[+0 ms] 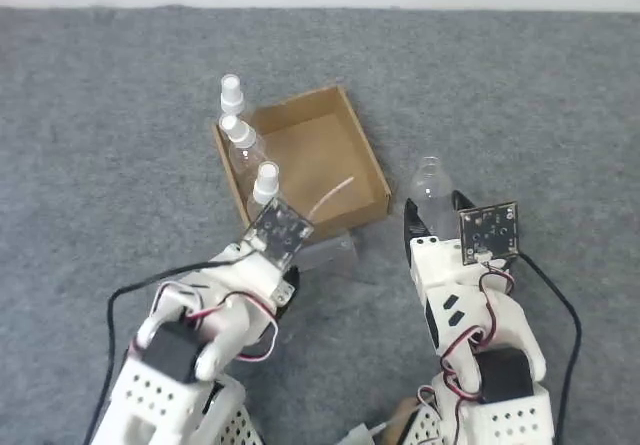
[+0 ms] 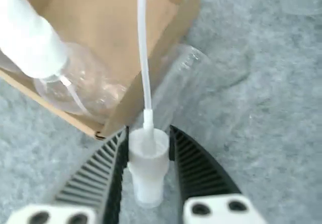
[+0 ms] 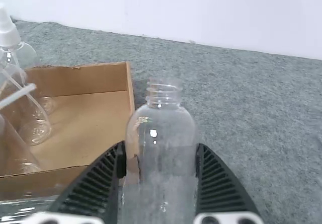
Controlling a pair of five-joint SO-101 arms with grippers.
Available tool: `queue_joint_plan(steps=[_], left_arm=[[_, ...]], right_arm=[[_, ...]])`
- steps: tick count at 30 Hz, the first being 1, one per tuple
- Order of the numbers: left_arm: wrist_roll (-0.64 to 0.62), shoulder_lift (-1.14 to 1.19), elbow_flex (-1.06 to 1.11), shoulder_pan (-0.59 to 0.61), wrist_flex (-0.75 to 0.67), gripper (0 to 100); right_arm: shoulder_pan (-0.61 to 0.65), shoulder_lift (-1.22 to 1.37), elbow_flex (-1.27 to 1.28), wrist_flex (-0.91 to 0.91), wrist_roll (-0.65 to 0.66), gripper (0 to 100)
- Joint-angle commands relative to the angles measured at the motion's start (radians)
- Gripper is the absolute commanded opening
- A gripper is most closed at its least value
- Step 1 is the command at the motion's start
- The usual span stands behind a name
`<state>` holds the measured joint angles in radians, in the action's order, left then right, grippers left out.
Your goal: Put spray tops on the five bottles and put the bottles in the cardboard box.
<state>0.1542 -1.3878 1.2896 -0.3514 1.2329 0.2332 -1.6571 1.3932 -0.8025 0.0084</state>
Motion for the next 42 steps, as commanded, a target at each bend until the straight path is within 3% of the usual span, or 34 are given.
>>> queue_joint_plan(steps=[1,6,12,22,34,42], left_arm=[[-0.035,-0.16,0.022,0.008,0.018,1],[-0.06,-0.307,0.038,0.015,0.049,1],[-0.061,-0.434,0.042,0.153,0.072,1],[-0.14,-0.437,0.01,0.192,0.066,1],[-0.29,-0.43,0.013,0.431,-0.046,1],[-0.325,-0.428,0.008,0.456,-0.061,1]], right_arm=[[-0.015,-0.021,-0.014,0.025,-0.006,4.4],[-0.015,-0.021,-0.014,0.025,-0.005,4.4],[-0.012,-0.021,-0.012,0.025,-0.003,4.5],[-0.008,-0.018,-0.012,0.024,-0.003,4.6],[-0.008,-0.013,-0.012,0.024,-0.002,4.4],[-0.008,-0.013,-0.012,0.022,-0.002,4.4]])
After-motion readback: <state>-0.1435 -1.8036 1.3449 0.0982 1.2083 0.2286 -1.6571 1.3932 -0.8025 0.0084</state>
